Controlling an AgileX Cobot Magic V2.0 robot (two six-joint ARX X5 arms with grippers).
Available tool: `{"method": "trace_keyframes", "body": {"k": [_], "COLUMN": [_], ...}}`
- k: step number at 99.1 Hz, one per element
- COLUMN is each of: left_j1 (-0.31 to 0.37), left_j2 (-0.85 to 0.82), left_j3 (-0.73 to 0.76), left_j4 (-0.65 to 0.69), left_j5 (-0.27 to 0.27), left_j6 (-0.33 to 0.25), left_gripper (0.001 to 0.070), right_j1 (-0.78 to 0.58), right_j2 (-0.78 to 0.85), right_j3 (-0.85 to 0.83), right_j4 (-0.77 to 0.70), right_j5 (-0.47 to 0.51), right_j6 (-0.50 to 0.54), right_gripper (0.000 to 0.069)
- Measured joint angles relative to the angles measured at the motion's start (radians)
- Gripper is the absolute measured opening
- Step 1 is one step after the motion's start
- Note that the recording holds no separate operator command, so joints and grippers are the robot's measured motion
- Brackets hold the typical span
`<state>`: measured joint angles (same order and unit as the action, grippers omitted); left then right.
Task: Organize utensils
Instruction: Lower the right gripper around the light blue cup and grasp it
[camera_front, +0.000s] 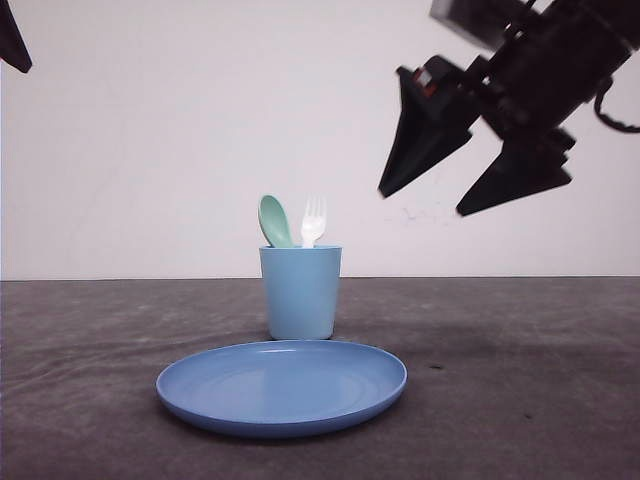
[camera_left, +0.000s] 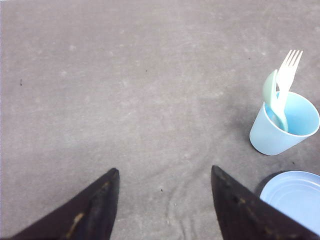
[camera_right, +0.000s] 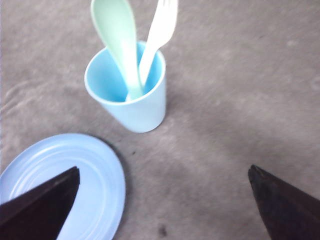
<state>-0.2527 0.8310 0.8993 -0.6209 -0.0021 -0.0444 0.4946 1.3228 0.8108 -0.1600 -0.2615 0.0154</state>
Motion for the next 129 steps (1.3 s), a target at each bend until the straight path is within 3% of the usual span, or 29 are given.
{"method": "trace_keyframes", "body": {"k": [25, 61, 105, 129], "left_j1": [0.0, 0.0, 0.0, 0.0], "left_j2": [0.0, 0.0, 0.0, 0.0], "left_j3": [0.0, 0.0, 0.0, 0.0], "left_j4": [0.0, 0.001, 0.001, 0.003], "left_j5": [0.0, 0.0, 0.001, 0.001], "left_j6": [0.0, 0.0, 0.0, 0.0], "left_gripper": [0.0351, 0.0351, 0.0351, 0.0351], "right_j1": [0.076, 0.086, 0.088, 0.097], "right_j2": [0.156, 0.378, 0.541, 0.551], "right_j3": [0.0, 0.022, 0.212, 0.221], "right_j4": [0.182, 0.441, 0.457, 0.457], "right_j5": [0.0, -0.004, -0.008, -0.016], "right_j6": [0.015, 0.047, 0.071, 0.071], "right_gripper": [0.0681, 0.0681, 0.0681, 0.0662]}}
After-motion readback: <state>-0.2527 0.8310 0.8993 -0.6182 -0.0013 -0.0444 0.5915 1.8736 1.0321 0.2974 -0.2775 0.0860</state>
